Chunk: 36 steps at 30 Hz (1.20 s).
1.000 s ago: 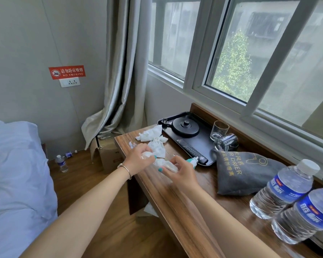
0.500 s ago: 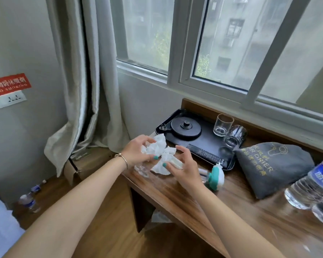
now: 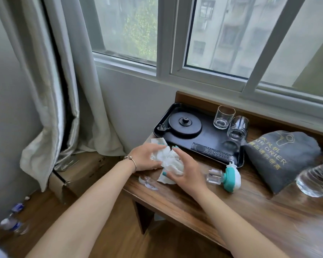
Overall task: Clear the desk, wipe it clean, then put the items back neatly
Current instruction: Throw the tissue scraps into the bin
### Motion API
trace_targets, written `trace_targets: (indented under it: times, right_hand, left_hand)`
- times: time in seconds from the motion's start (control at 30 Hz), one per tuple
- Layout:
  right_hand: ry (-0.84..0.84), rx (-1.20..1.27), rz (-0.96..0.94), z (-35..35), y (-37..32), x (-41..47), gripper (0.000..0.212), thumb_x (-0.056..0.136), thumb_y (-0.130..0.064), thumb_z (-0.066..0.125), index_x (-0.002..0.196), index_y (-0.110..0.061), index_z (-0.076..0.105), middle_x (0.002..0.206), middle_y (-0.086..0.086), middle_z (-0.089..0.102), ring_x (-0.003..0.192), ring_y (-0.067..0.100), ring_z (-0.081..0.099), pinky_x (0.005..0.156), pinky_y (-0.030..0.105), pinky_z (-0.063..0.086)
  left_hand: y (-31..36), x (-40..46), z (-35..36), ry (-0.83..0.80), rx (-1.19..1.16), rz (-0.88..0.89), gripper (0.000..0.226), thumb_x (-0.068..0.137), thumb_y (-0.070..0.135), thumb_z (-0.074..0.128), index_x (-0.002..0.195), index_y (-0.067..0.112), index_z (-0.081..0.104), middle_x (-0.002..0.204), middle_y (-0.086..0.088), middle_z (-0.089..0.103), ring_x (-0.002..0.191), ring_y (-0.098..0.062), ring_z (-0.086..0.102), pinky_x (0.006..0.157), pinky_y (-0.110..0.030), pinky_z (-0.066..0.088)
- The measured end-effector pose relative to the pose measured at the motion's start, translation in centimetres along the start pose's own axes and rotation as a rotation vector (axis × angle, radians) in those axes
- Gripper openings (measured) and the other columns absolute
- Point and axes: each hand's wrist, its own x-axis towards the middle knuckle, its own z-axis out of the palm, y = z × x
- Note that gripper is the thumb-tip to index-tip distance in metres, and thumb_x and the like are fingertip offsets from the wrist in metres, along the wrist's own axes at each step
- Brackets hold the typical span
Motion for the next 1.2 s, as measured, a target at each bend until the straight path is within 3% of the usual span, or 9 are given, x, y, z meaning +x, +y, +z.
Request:
trace_targets:
  times: [0.1, 0.17, 0.33, 0.47, 0.57, 0.67, 0.77, 0.93, 1.2]
  right_hand:
    - [0.116, -0.041, -0.121, 0.0, -0.3, -0.5, 0.083, 0.069, -0.065, 0.067, 0.142, -0.046, 0.034, 0.155, -0.005, 0.037, 0.134, 0.020, 0.043, 0.109, 0.035, 0.036]
    - [0.151, -0.058, -0.171, 0.0, -0.3, -0.6, 0.077, 0.071, -0.064, 0.068, 0.139, -0.046, 0.038, 0.154, -0.003, 0.037, 0.133, 0.023, 0.045, 0.105, 0.036, 0.039]
    - [-0.008, -0.145, -0.199, -0.2, 0.0, -0.8, 0.053, 0.080, -0.063, 0.059, 0.129, -0.042, 0.060, 0.149, -0.007, 0.047, 0.136, 0.020, 0.045, 0.106, 0.046, 0.044]
    - [-0.195, -0.146, -0.038, -0.8, -0.3, -0.5, 0.061, 0.081, -0.052, 0.072, 0.137, -0.034, 0.053, 0.153, -0.013, 0.038, 0.145, 0.003, 0.025, 0.117, 0.035, 0.030]
    - [-0.197, -0.131, -0.022, -0.8, -0.7, -0.5, 0.062, 0.075, -0.054, 0.077, 0.130, -0.031, 0.058, 0.153, -0.013, 0.039, 0.143, 0.004, 0.029, 0.114, 0.031, 0.032]
    - [-0.152, -0.136, -0.009, -0.6, -0.5, -0.5, 0.053, 0.073, -0.053, 0.079, 0.116, -0.026, 0.064, 0.145, -0.011, 0.050, 0.135, 0.008, 0.043, 0.107, 0.031, 0.039]
    - [-0.081, -0.109, -0.002, -0.4, -0.2, -0.3, 0.041, 0.075, -0.042, 0.080, 0.102, -0.016, 0.065, 0.121, -0.002, 0.063, 0.115, 0.019, 0.055, 0.093, 0.035, 0.046]
    - [-0.015, -0.177, 0.010, -1.2, -0.5, -0.1, 0.027, 0.081, -0.032, 0.075, 0.086, -0.013, 0.057, 0.089, 0.001, 0.061, 0.084, 0.024, 0.055, 0.065, 0.033, 0.037]
    - [0.051, 0.056, 0.083, -4.4, -1.7, -1.4, 0.029, 0.079, -0.029, 0.077, 0.079, -0.022, 0.049, 0.070, -0.011, 0.055, 0.068, 0.016, 0.051, 0.063, 0.036, 0.044]
  left_hand:
    - [-0.1, -0.2, 0.2, 0.052, -0.024, 0.033, 0.064, 0.076, 0.039, 0.069, 0.136, 0.041, 0.047, 0.140, 0.014, 0.049, 0.127, -0.007, 0.046, 0.103, -0.033, 0.041]
    - [-0.2, -0.3, 0.3, 0.069, -0.033, 0.043, 0.062, 0.076, 0.038, 0.070, 0.135, 0.040, 0.049, 0.138, 0.014, 0.051, 0.126, -0.008, 0.047, 0.102, -0.034, 0.043]
    - [-0.3, -0.3, 0.4, 0.063, -0.034, 0.066, 0.064, 0.076, 0.045, 0.073, 0.135, 0.035, 0.051, 0.138, 0.010, 0.052, 0.128, -0.010, 0.047, 0.105, -0.033, 0.040]
    - [-0.6, -0.3, 0.5, 0.092, -0.024, 0.093, 0.068, 0.069, 0.060, 0.068, 0.131, 0.035, 0.055, 0.139, 0.002, 0.054, 0.136, -0.011, 0.041, 0.110, -0.039, 0.032]
    - [-0.9, -0.3, 0.5, 0.084, -0.077, 0.112, 0.064, 0.068, 0.057, 0.072, 0.125, 0.031, 0.059, 0.135, -0.001, 0.057, 0.135, -0.014, 0.043, 0.110, -0.037, 0.034]
    - [-0.7, -0.5, 0.3, 0.082, -0.116, 0.122, 0.052, 0.071, 0.036, 0.082, 0.117, 0.022, 0.061, 0.122, 0.002, 0.062, 0.118, -0.017, 0.055, 0.101, -0.035, 0.043]
    - [-0.5, -0.7, 0.0, 0.084, -0.127, 0.096, 0.050, 0.069, 0.037, 0.084, 0.110, 0.022, 0.060, 0.107, 0.007, 0.063, 0.099, -0.015, 0.059, 0.091, -0.035, 0.047]
    - [0.7, -1.0, -0.6, 0.131, -0.190, 0.111, 0.039, 0.068, 0.033, 0.086, 0.093, 0.017, 0.060, 0.083, 0.008, 0.060, 0.078, -0.015, 0.058, 0.074, -0.030, 0.048]
    - [4.6, -0.9, -1.0, 0.157, -0.286, 0.203, 0.030, 0.071, 0.028, 0.084, 0.085, 0.017, 0.061, 0.075, 0.013, 0.058, 0.067, 0.000, 0.053, 0.063, -0.011, 0.039]
